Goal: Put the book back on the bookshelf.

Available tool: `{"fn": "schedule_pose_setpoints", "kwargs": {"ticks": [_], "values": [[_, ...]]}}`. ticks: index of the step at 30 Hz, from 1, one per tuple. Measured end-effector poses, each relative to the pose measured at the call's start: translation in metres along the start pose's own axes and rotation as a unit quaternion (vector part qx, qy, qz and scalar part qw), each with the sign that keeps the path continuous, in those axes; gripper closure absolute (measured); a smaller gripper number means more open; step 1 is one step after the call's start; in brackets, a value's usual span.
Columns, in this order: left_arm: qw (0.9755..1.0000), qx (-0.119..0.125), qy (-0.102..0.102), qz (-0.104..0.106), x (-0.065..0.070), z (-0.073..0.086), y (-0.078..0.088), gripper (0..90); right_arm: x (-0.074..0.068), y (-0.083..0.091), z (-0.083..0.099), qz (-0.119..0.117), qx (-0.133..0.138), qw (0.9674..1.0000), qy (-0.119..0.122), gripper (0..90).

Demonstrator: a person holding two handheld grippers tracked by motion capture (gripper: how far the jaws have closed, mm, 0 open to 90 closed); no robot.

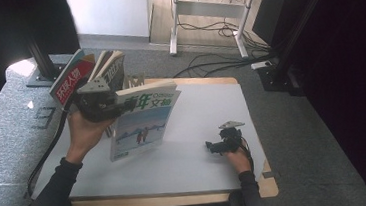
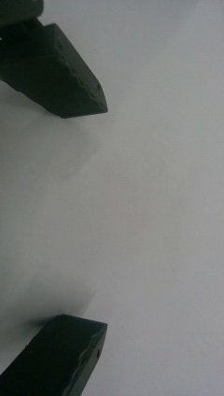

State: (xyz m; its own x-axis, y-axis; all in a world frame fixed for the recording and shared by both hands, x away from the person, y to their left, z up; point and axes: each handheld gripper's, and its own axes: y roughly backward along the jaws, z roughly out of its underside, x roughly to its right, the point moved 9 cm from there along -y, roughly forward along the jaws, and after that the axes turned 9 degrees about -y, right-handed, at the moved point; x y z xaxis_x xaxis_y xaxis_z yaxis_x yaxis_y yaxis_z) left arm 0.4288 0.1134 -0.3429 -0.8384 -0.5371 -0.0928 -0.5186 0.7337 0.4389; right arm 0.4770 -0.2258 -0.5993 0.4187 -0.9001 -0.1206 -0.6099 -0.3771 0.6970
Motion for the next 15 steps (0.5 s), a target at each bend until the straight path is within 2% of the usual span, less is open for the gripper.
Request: {"fn": "schedule_pose_setpoints", "kwargs": {"ticks": [6, 15], "values": [[0.9997, 0.004, 0.008, -0.022, -0.013, -0.004, 0.012, 74.3, 0.0, 0.0, 0.0, 0.0, 0.0, 1.0, 0.0, 0.0], [0.9978, -0.009, 0.008, -0.064, -0.033, -0.005, 0.024, 74.2, 0.0, 0.0, 0.0, 0.0, 0.0, 1.0, 0.0, 0.0]]}}
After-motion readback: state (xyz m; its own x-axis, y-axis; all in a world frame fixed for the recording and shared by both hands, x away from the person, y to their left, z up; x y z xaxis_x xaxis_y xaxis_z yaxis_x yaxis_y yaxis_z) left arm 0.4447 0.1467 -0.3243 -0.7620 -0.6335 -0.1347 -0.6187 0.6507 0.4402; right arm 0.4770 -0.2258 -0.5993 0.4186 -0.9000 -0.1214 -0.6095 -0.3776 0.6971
